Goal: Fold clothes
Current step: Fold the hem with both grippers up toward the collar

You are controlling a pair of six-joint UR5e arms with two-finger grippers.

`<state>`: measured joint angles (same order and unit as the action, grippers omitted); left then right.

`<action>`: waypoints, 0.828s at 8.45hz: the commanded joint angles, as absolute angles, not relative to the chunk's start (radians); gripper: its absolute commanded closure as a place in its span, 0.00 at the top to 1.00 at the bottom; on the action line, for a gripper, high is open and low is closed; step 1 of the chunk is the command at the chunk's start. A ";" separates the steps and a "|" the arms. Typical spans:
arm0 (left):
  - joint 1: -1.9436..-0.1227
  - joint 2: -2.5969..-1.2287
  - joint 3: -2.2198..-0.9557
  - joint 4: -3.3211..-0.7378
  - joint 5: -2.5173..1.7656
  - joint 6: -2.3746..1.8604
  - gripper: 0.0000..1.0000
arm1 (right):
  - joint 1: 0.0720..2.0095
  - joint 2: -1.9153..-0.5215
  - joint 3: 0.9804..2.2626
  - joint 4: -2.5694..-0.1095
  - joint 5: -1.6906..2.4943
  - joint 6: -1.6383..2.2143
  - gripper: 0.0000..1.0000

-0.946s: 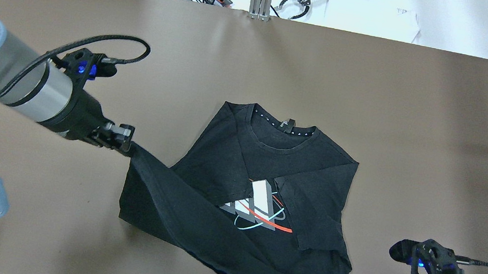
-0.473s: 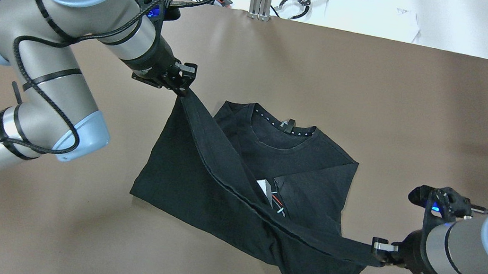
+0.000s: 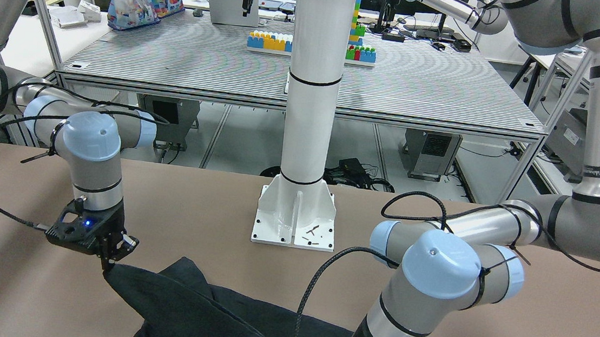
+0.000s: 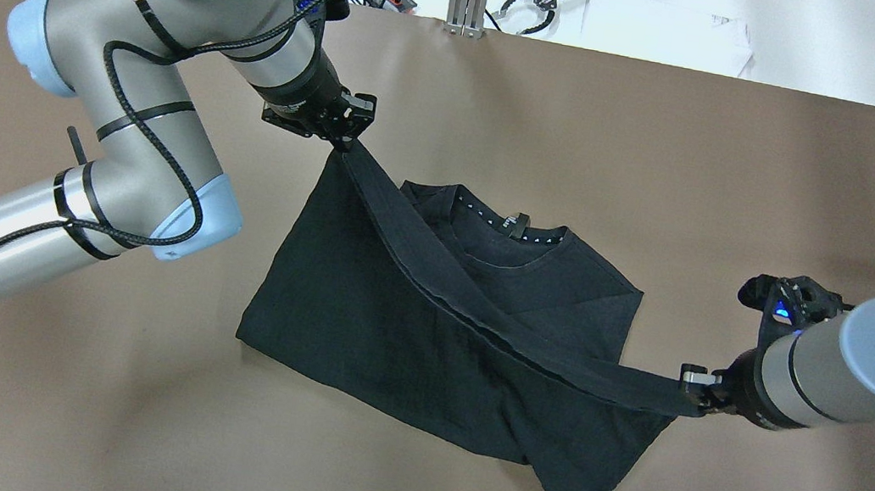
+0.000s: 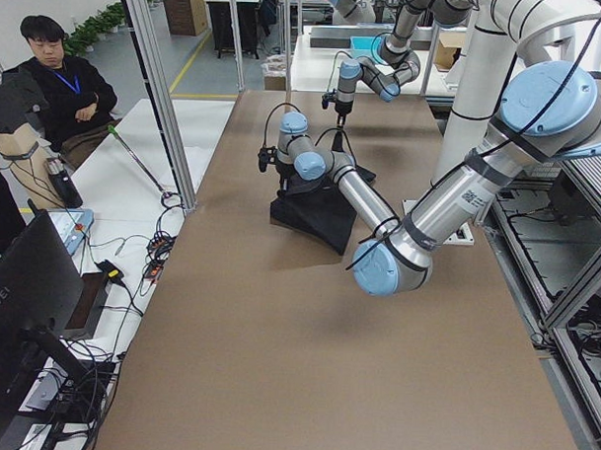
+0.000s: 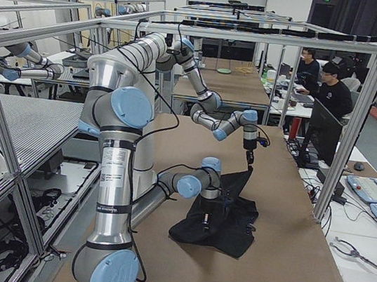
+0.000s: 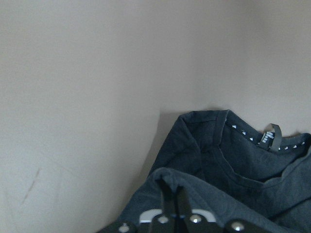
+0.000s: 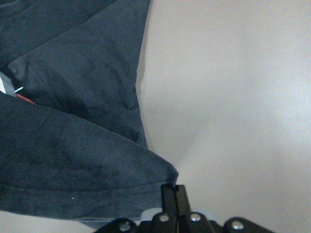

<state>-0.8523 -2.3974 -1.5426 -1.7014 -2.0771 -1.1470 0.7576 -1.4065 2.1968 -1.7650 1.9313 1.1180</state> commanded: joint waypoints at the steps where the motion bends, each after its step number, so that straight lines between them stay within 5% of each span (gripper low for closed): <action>1: -0.845 -2.421 -1.386 -1.829 -2.042 -1.144 0.00 | 0.785 -1.346 2.079 -1.758 1.930 1.098 0.00; 7: -0.795 -2.476 -1.184 -1.980 -1.962 -1.144 0.00 | 0.773 -1.324 1.840 -1.554 1.925 1.100 0.00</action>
<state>-0.8172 -2.4591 -1.2355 -1.9422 -1.9955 -1.1444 0.7791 -1.3230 1.9081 -1.6262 1.9260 1.1006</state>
